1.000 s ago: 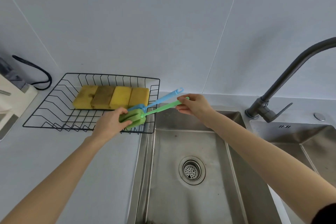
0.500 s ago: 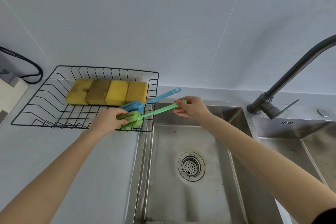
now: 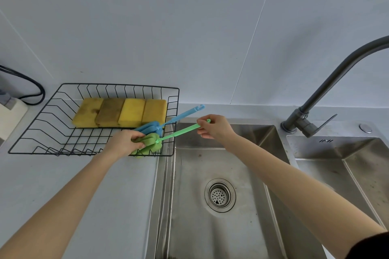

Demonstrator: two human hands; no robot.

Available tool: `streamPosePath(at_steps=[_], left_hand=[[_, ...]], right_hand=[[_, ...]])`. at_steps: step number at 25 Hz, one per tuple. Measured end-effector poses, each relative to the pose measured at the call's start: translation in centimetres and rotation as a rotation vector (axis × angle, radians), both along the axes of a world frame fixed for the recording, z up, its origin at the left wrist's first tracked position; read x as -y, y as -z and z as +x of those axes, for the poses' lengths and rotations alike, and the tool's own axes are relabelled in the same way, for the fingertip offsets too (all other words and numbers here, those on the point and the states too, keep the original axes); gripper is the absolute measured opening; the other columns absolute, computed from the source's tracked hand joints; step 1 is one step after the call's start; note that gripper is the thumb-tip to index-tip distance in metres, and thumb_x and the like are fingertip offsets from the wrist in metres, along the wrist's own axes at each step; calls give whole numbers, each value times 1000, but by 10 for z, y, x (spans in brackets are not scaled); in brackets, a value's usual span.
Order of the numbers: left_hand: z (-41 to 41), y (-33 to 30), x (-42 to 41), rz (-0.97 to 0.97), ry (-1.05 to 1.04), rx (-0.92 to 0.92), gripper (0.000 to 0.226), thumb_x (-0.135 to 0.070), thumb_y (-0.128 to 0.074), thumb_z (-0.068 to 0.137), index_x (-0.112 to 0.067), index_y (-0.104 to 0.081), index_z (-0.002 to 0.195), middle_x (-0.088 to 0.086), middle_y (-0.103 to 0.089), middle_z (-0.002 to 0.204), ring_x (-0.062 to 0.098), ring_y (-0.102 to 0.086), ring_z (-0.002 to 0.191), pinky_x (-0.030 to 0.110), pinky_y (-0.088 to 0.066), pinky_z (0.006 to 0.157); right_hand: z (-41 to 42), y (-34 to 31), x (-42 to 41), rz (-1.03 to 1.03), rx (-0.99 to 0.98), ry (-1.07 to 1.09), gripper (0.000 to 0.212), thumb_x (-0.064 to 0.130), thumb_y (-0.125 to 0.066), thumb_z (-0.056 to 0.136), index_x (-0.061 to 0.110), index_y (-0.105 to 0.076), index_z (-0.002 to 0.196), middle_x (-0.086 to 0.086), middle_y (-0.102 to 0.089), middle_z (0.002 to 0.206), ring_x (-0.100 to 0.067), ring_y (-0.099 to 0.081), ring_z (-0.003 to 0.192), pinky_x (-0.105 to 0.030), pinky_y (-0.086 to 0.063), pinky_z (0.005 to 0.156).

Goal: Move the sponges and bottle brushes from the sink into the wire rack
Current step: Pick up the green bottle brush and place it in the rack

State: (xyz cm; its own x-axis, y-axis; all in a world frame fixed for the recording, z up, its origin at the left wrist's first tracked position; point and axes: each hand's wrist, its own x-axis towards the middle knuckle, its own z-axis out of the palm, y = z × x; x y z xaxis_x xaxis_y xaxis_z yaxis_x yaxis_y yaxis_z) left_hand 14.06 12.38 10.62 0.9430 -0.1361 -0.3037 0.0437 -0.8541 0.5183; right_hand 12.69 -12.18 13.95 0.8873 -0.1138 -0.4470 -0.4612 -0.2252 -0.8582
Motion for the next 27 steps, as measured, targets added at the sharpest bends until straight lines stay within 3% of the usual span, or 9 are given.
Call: streamPosePath(at_steps=[3,8,12,15,18,22,25,27], left_hand=[[-1,-7,0,10,59,-43,44,-20,-62,83,-11,-54,125,10,-59,129,26,-52,121,37,-39,102],[-5,-12,-3,-28,72,-54,46,-26,-59,85,-13,-50,128,8,-55,133,24,-49,123,31,-38,99],[-5,-13,-2,0,68,-33,45,-33,-54,87,-15,-50,128,8,-54,134,24,-47,124,34,-38,100],[-7,-13,0,18,58,-16,46,-34,-55,86,-17,-49,129,7,-53,135,25,-46,125,35,-38,99],[-9,-14,1,27,43,3,46,-34,-57,85,-17,-49,128,7,-54,133,25,-48,123,34,-39,97],[-12,-14,3,57,43,44,40,-26,-60,84,-13,-55,121,9,-56,131,28,-49,123,38,-39,100],[-12,-14,0,71,10,105,29,-18,-60,84,-9,-60,112,12,-59,125,29,-52,117,38,-41,97],[-12,-14,-4,92,-1,131,26,-16,-59,85,-8,-61,109,13,-61,122,29,-54,113,37,-42,93]], right_hand=[[-3,-2,0,-40,-19,-17,29,16,-56,91,3,-56,116,-11,-64,94,-8,-59,63,-15,-50,62],[-8,-3,4,-91,-13,-36,36,17,-56,91,6,-48,124,-18,-65,118,-17,-59,84,-18,-50,65],[-8,-2,8,-139,-2,-33,39,22,-54,92,9,-45,128,-17,-64,118,-17,-59,87,-29,-52,84],[-10,0,10,-177,5,-53,40,24,-54,92,10,-45,128,-16,-65,117,-21,-61,90,-33,-52,89],[-12,1,12,-182,-10,-64,37,21,-54,92,8,-47,127,-17,-65,114,-24,-67,91,-28,-55,78],[-14,0,11,-127,-22,-71,28,10,-51,93,0,-54,119,-16,-64,96,-7,-59,59,-9,-51,50],[-13,0,10,-83,-3,-49,25,8,-49,94,-1,-56,117,-9,-64,87,-1,-62,49,-9,-51,50],[-12,0,7,-68,2,-56,24,7,-49,94,-1,-56,116,-9,-64,87,-2,-62,52,-9,-52,52]])
